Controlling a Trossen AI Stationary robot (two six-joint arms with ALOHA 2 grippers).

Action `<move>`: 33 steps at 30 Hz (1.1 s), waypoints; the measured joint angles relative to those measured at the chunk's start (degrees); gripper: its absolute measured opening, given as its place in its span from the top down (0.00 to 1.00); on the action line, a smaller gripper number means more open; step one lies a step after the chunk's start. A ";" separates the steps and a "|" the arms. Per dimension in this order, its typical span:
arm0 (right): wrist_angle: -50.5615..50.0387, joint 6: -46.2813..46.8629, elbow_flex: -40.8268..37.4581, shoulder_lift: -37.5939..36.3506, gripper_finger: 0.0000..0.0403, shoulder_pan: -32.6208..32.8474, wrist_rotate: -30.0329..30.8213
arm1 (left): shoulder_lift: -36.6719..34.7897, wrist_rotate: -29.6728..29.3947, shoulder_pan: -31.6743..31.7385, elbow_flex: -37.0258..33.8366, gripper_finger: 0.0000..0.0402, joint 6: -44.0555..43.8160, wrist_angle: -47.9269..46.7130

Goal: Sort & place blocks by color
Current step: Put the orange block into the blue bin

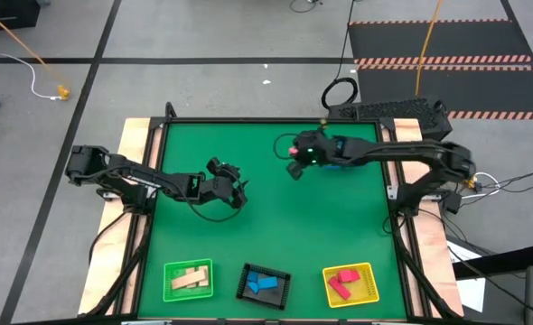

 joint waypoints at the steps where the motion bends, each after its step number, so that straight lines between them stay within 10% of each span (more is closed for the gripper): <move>1: -1.49 0.04 -0.95 -2.18 0.89 0.00 1.30 | 0.00 0.00 0.00 0.00 0.37 0.01 0.00; 19: 12.51 11.39 -38.58 -35.71 0.89 -2.74 7.62 | 0.00 0.19 0.00 0.00 0.37 0.05 1.29; 33: 28.68 8.13 -49.80 -38.18 0.78 -8.64 13.09 | 0.00 0.43 -1.19 0.00 0.37 0.17 3.43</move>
